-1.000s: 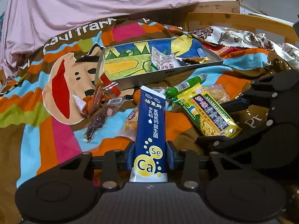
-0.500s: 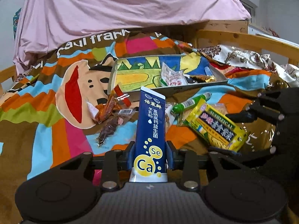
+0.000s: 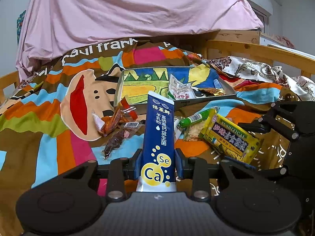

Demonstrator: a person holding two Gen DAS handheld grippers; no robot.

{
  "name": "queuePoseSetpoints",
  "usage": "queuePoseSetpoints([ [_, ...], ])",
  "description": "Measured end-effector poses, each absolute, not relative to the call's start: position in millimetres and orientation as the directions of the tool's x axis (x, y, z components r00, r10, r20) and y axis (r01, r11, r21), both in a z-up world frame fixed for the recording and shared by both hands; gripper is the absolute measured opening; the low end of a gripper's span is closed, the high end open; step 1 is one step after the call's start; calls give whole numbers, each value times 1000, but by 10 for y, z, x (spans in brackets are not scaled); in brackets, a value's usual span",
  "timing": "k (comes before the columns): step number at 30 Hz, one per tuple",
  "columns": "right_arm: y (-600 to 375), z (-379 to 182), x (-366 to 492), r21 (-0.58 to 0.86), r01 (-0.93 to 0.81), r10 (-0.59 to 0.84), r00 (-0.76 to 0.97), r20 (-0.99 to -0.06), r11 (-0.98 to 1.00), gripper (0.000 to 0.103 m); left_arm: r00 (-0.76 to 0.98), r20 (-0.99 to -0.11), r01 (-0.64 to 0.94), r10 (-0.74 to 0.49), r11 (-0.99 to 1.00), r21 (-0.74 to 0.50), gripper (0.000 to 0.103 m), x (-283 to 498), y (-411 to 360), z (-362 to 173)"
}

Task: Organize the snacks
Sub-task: 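Lift the Ca milk tube with the left tool while the right tool lifts the yellow bar, then lower the milk tube into the tray with left tool while right tool drops yellow bar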

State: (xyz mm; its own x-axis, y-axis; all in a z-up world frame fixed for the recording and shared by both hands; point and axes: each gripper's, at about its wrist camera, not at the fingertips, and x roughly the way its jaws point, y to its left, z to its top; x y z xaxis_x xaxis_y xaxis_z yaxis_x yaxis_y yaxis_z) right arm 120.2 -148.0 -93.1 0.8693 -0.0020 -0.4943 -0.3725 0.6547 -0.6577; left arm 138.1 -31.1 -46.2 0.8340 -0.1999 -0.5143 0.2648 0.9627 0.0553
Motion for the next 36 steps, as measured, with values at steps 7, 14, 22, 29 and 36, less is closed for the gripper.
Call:
queuePoseSetpoints([
  [7,-1423,-1001,1153,-737,-352,-14,898,-440,577,50,832,-519,264,-198,963,54,37,1386,-318,-479],
  [14,-1452,-986,1150,-809,-292,-31,934,-357,511,50,837,-511,257,-194,965,54,37,1386,-314,-464],
  [22,-1579,-807,1329,-845,-223,-20,964,-266,486,50,849,-492,251,-192,966,56,37,1448,-398,-370],
  [29,-1866,-574,1795,-852,-142,-9,986,-169,504,51,851,-480,237,-212,971,-8,37,1822,-541,-221],
  [36,-2228,-463,2507,-782,-62,-59,990,-125,620,51,863,-454,232,-220,972,-29,37,2544,-776,-56],
])
